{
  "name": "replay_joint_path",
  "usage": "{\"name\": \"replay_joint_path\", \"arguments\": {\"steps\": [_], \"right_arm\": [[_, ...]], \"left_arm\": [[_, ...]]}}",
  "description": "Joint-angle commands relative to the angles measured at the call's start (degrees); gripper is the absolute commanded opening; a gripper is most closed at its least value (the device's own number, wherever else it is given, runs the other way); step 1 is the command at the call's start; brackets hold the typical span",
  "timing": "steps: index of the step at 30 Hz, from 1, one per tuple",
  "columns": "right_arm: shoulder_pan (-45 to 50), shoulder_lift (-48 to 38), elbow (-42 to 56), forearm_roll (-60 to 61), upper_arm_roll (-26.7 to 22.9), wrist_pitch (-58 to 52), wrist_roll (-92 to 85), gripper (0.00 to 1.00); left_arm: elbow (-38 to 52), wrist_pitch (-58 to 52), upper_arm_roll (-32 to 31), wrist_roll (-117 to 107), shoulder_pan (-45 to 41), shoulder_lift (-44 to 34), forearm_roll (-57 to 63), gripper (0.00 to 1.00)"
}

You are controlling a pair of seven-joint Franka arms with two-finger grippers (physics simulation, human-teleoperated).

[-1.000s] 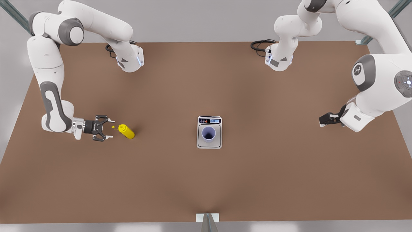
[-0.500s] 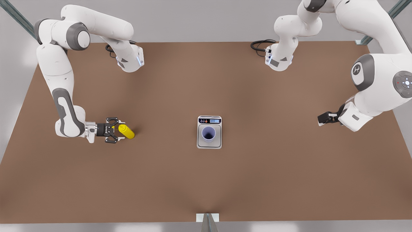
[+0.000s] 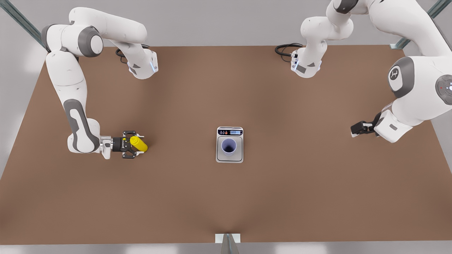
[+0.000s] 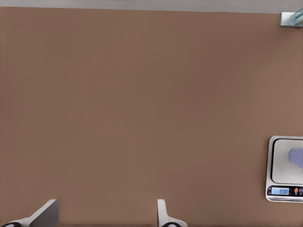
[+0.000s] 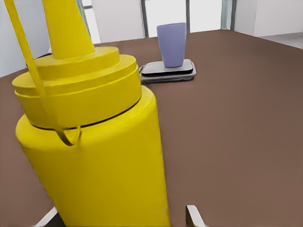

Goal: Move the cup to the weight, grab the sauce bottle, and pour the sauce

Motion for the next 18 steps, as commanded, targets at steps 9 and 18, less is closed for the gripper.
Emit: {"name": "replay_joint_path", "arguments": {"steps": [9,18], "right_arm": [[-0.1,0.0,0.2,0.4,0.0,-0.3,0.0,0.59],[-0.9,0.0,0.8,0.4,0.0,-1.3,0.5,0.56]], "left_arm": [[1.0,-0.9,0.1,-0.1,0.0,0.1,0.7,1.00],[1.8,-1.5,0.3,0.0,-0.1,-0.2,1.2,1.00]]}}
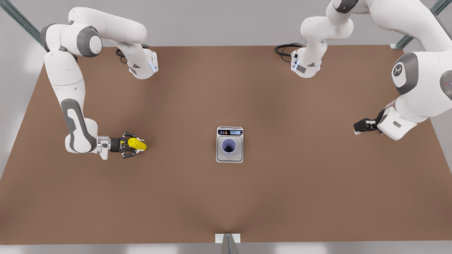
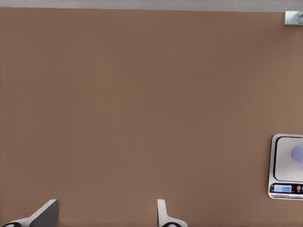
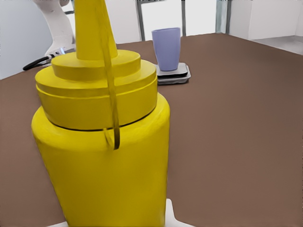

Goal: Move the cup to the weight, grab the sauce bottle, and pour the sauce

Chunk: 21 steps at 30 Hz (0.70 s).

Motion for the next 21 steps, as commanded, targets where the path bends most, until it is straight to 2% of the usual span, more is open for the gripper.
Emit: {"name": "replay_joint_path", "arguments": {"steps": [1,5,8,10,14,21], "right_arm": [[0.0,0.0,0.4,0.0,0.0,0.0,0.2,0.56],[0.9,-2.3,5.5,-0.6,-0.4,-3.6,10.4,0.55],[4.7,-3.1,16.3,-8.6,-0.3,-3.1,25.7,0.55],[10.2,-3.1,24.7,-18.7,-0.3,-1.2,39.2,0.55],[19.2,-4.8,27.3,-34.1,-0.1,6.9,55.1,0.55],[32.7,-5.5,31.2,-56.0,-0.2,7.1,79.6,0.55]], "left_arm": [[0.0,0.0,0.0,0.0,0.0,0.0,0.3,1.00],[0.0,-0.2,0.1,0.0,0.1,0.4,1.0,1.00],[-0.1,-0.4,-0.2,0.0,0.0,0.0,0.9,1.00],[0.0,-1.4,-0.5,0.1,-0.2,-0.8,1.0,1.00],[0.0,-2.1,-0.5,-0.2,-0.2,-0.2,0.6,1.00],[0.4,-1.7,-0.9,-2.2,-0.4,0.4,2.2,1.00]]}}
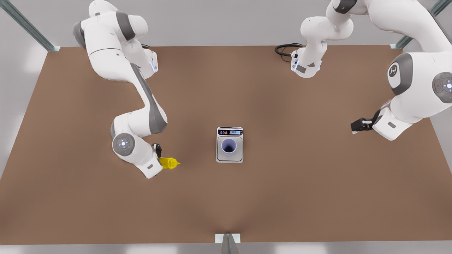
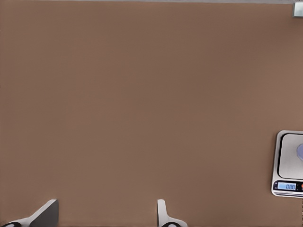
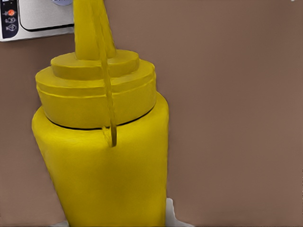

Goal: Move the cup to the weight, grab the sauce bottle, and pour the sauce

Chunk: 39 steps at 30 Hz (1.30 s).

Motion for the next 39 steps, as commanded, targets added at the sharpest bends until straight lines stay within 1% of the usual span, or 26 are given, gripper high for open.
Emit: {"name": "replay_joint_path", "arguments": {"steps": [1,2,3,6,10,11,14,16,19,21,27,34,39], "right_arm": [[0.8,0.0,0.0,-0.9,0.0,-0.1,1.3,0.55],[2.8,-0.2,0.0,-4.4,0.0,-0.2,4.5,0.55],[4.5,-0.2,0.0,-5.0,-0.1,-0.4,6.4,0.55],[9.9,0.0,0.8,-14.2,-0.1,-0.8,14.4,0.55],[18.1,1.1,1.5,-20.7,0.0,-0.1,18.9,0.55],[20.4,2.1,1.7,-25.4,0.0,0.0,19.2,0.55],[23.0,3.7,3.2,-30.0,0.0,-0.2,19.1,0.55],[24.8,3.9,2.7,-36.5,0.0,-0.9,18.9,0.55],[26.8,4.8,2.7,-46.9,0.0,-6.0,18.8,0.55],[27.8,6.4,2.7,-51.5,0.0,-7.8,18.8,0.55],[29.3,8.6,3.2,-58.3,-0.1,-10.0,19.2,0.55],[29.4,13.2,7.8,-59.7,-0.7,-10.0,19.6,0.55],[29.5,13.9,7.6,-61.0,-0.7,-10.1,19.5,0.55]], "left_arm": [[0.0,0.0,0.0,0.0,-0.1,0.0,0.5,1.00],[0.0,0.0,0.0,-0.1,-0.2,-0.1,0.4,1.00],[-0.1,-0.1,-0.1,-0.1,-0.3,-0.1,0.5,1.00],[0.0,0.0,0.0,0.1,-0.3,0.0,-0.4,1.00],[0.0,0.0,0.0,0.2,-0.3,0.0,-0.7,1.00],[0.4,0.0,0.0,0.2,-0.3,0.0,-1.0,1.00],[0.7,0.0,0.0,0.0,-0.3,0.1,-1.0,1.00],[0.7,0.0,0.0,0.0,-0.3,0.1,-0.9,1.00],[0.7,0.0,0.0,0.0,-0.3,0.1,-1.0,1.00],[0.7,0.0,0.0,0.0,-0.3,0.0,-1.0,1.00],[0.7,0.0,0.0,-0.4,-0.3,0.0,-0.9,1.00],[0.7,0.0,0.0,-0.5,-0.4,0.0,-0.9,1.00],[0.8,0.0,0.0,-0.5,-0.7,0.0,-0.8,1.00]]}}
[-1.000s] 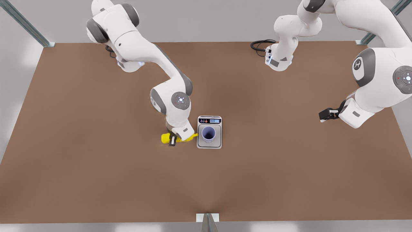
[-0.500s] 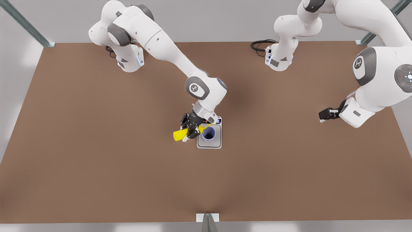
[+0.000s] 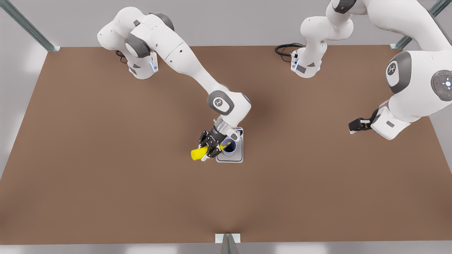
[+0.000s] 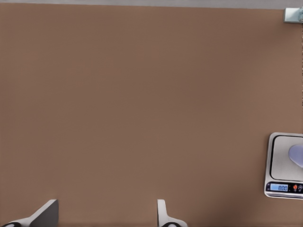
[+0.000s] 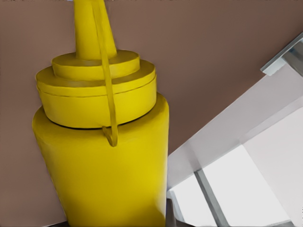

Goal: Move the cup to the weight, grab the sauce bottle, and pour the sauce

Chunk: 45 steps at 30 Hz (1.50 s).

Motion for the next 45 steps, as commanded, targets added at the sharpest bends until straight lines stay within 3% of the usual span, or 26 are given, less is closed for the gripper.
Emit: {"name": "replay_joint_path", "arguments": {"steps": [1,7,10,16,26,34,40,45], "right_arm": [[0.0,0.0,0.0,-0.1,0.0,0.0,0.0,0.55],[-0.7,-0.6,1.3,1.1,0.0,-0.8,-0.3,0.55],[-3.9,-2.1,1.5,7.4,0.0,-0.5,-0.5,0.55],[-9.5,-5.0,1.4,26.0,-0.1,2.5,-7.9,0.55],[-29.0,-9.4,-4.5,65.9,-3.7,14.2,-46.4,0.55],[-40.5,-7.0,-11.2,99.7,-3.7,14.2,-80.6,0.55],[-45.6,-3.3,-14.8,114.9,-3.2,9.9,-86.1,0.55],[-47.1,-3.6,-20.6,118.9,-3.0,5.3,-92.2,0.55]], "left_arm": [[0.0,0.0,-0.1,0.0,0.1,0.0,0.1,1.00],[0.4,0.3,-0.1,-1.1,-0.6,-0.1,0.2,1.00],[0.4,0.2,-0.2,-1.0,-0.6,-0.1,0.2,1.00],[0.4,0.3,-0.2,-1.1,-1.1,-0.1,0.7,1.00],[3.3,0.0,-0.1,-1.8,-1.7,1.7,0.8,1.00],[3.2,0.0,-0.1,-3.2,-2.1,1.6,1.3,1.00],[3.3,0.4,-0.1,-4.0,-2.1,2.0,1.7,1.00],[3.3,0.4,-0.1,-4.0,-2.2,2.0,1.7,1.00]]}}
